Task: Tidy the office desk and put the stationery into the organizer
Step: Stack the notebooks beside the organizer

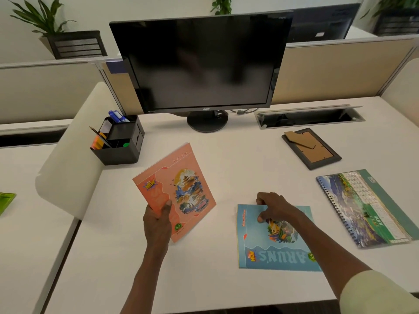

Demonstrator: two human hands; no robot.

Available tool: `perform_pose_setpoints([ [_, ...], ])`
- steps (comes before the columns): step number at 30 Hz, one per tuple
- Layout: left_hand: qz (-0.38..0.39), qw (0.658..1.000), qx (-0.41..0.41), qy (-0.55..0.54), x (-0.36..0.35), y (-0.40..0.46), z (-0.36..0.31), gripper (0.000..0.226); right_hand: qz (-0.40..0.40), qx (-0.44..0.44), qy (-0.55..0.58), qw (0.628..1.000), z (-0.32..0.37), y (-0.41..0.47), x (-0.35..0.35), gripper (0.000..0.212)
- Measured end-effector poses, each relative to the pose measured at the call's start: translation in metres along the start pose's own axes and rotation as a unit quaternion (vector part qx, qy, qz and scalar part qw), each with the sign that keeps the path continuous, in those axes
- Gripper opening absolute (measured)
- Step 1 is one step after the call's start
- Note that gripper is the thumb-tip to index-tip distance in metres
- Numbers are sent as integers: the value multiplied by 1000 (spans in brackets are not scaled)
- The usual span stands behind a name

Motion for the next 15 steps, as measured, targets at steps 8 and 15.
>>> perform_pose_setpoints([
  [8, 10, 1000, -21, 2, 0, 5, -17, 25, -25, 88, 95, 991, 20, -1, 38, 13],
  [15, 16, 999, -46, 4, -7, 8, -32, 26, -84, 96, 296, 946, 18, -12, 90, 15],
])
Point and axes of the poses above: each hand's wrist, its own y-axis towards the middle knuckle, its own x-axis out of the back of the hand, z = x × y, the point moved 9 cm from there along y, towards the middle knuckle, and after that the axes turned 14 degrees about -y, right-handed, at the moved point
